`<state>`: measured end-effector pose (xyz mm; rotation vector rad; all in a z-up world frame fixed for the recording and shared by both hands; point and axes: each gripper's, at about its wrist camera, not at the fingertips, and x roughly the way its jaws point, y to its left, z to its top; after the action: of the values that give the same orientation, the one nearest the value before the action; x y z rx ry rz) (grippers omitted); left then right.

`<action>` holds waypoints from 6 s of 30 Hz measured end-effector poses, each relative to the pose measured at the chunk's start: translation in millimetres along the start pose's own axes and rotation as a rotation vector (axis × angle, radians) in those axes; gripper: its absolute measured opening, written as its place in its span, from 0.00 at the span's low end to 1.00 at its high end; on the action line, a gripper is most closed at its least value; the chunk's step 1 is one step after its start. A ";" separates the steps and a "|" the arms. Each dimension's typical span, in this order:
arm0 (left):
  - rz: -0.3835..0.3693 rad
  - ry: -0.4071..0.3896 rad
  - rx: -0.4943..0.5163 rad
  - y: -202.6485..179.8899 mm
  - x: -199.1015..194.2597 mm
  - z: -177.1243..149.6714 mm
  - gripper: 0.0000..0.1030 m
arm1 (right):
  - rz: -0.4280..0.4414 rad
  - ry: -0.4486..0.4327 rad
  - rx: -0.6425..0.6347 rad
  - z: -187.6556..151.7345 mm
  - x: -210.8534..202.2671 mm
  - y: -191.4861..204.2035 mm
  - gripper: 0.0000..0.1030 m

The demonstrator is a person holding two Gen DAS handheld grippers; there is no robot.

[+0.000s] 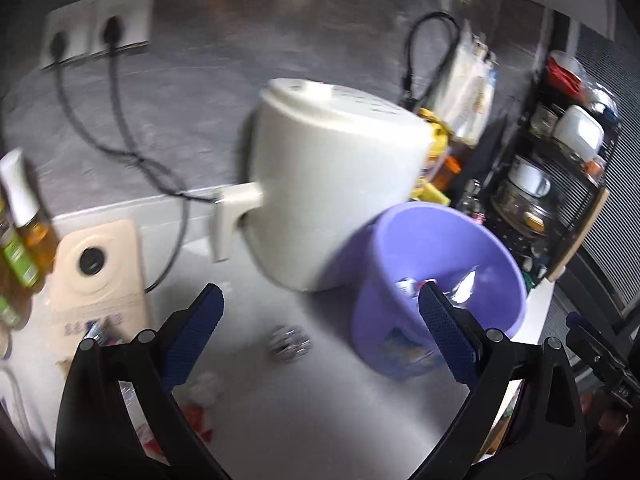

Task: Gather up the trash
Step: 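Move both tools back toward the remaining trash on the counter, then grasp the red paper box with the left gripper while the right gripper grasps a red-and-white carton, then carry both red boxes over the bucket and open both grippers to drop them, then move both tools back over the counter trash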

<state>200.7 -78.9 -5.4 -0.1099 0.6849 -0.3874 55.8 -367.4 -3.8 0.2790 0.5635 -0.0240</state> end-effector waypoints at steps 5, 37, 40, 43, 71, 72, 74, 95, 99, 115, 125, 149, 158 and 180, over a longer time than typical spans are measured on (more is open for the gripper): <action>0.067 -0.009 -0.050 37.2 -22.4 -15.6 0.94 | 0.050 0.024 -0.048 -12.4 10.4 29.4 0.92; 0.213 0.217 -0.223 155.8 -1.8 -139.7 0.71 | 0.218 0.282 -0.360 -78.1 98.1 179.2 0.92; 0.222 0.257 -0.215 158.6 13.2 -148.0 0.60 | 0.195 0.310 -0.377 -86.6 107.6 180.8 0.92; 0.226 0.259 -0.208 158.5 17.1 -154.2 0.47 | 0.179 0.325 -0.397 -94.7 115.3 182.2 0.92; 0.255 0.154 -0.318 179.9 -43.8 -152.5 0.28 | 0.429 0.494 -0.513 -139.0 172.3 245.1 0.12; 0.251 0.148 -0.313 177.9 -44.3 -149.1 0.28 | 0.430 0.483 -0.518 -135.4 167.2 243.6 0.12; 0.240 0.129 -0.288 169.1 -44.6 -137.0 0.28 | 0.427 0.451 -0.509 -123.4 154.9 237.1 0.12; 0.041 -0.029 -0.008 38.7 -42.6 -25.1 0.29 | 0.273 -0.028 -0.279 8.4 37.1 139.0 0.10; 0.010 -0.047 0.020 21.1 -40.6 -12.7 0.29 | 0.238 -0.067 -0.282 14.9 24.8 130.0 0.09; -0.114 -0.067 0.115 -43.4 -15.7 19.8 0.29 | 0.079 -0.141 -0.368 25.8 4.6 100.1 0.10; -0.203 -0.016 0.202 -93.3 31.0 32.4 0.30 | -0.023 -0.176 -0.341 30.3 2.9 66.1 0.11; 0.030 -0.034 -0.016 34.8 5.3 15.6 0.90 | 0.033 -0.101 -0.287 36.1 66.7 90.4 0.89; 0.206 -0.074 -0.138 104.6 -46.6 -9.8 0.93 | 0.197 -0.030 -0.339 14.2 89.3 150.5 0.92; 0.323 -0.047 -0.273 159.6 -82.3 -59.8 0.67 | 0.348 0.094 -0.388 -23.5 127.1 203.5 0.92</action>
<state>154.5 101.7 -38.5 -0.2625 0.6931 0.0207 171.1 -158.6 -38.5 -0.0040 0.5941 0.4328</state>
